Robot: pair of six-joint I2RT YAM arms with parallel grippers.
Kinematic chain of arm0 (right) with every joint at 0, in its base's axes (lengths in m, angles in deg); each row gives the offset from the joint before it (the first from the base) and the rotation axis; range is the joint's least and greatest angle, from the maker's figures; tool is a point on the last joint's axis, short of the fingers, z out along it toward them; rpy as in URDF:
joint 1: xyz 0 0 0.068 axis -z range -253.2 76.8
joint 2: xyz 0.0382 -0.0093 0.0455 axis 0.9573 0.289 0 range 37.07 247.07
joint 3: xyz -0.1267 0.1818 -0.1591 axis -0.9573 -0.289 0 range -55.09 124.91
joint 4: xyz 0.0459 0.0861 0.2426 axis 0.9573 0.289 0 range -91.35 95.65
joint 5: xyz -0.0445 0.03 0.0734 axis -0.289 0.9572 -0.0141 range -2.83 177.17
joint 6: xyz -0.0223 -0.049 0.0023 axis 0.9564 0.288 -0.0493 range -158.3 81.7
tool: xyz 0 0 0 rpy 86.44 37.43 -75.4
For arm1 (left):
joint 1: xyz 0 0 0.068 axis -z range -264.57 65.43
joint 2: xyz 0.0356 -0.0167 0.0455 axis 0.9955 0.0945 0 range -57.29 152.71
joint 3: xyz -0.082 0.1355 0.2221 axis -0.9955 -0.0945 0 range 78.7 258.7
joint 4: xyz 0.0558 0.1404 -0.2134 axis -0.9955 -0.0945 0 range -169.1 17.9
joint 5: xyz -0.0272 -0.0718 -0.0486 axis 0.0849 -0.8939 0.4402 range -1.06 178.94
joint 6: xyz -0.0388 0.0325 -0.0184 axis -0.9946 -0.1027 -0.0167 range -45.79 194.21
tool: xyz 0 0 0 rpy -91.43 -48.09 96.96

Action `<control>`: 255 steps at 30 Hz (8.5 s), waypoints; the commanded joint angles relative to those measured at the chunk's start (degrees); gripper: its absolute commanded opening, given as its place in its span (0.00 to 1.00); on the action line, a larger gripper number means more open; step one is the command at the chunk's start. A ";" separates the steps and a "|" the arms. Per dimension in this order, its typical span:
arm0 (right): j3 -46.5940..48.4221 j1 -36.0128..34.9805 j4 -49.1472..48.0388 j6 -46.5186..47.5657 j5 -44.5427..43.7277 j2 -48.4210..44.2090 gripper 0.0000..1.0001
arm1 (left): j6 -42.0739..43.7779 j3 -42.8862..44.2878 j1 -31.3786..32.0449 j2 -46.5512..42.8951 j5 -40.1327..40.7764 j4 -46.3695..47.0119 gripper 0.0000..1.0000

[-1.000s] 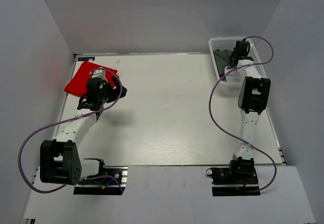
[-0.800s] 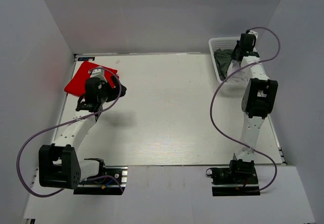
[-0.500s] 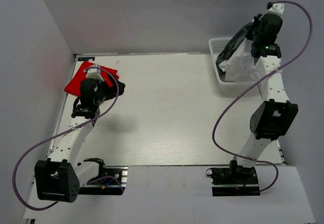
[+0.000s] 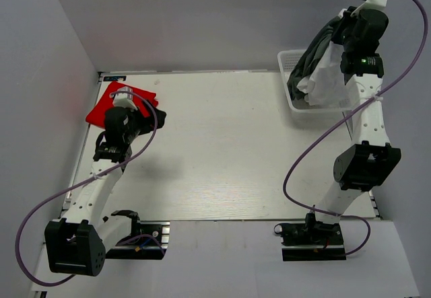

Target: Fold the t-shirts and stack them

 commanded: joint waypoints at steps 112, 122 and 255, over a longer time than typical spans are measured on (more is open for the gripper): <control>4.44 -20.08 3.45 8.60 -33.89 -6.07 0.00 | -1.59 -6.97 -0.31 -8.57 1.78 -5.48 1.00; 7.72 -6.10 12.31 0.01 -26.97 9.50 0.00 | -1.59 -3.90 0.21 -3.13 5.48 -9.08 1.00; -61.10 -29.74 -4.72 -15.66 3.12 -17.04 0.90 | -8.54 5.41 22.89 20.67 18.31 -13.13 0.99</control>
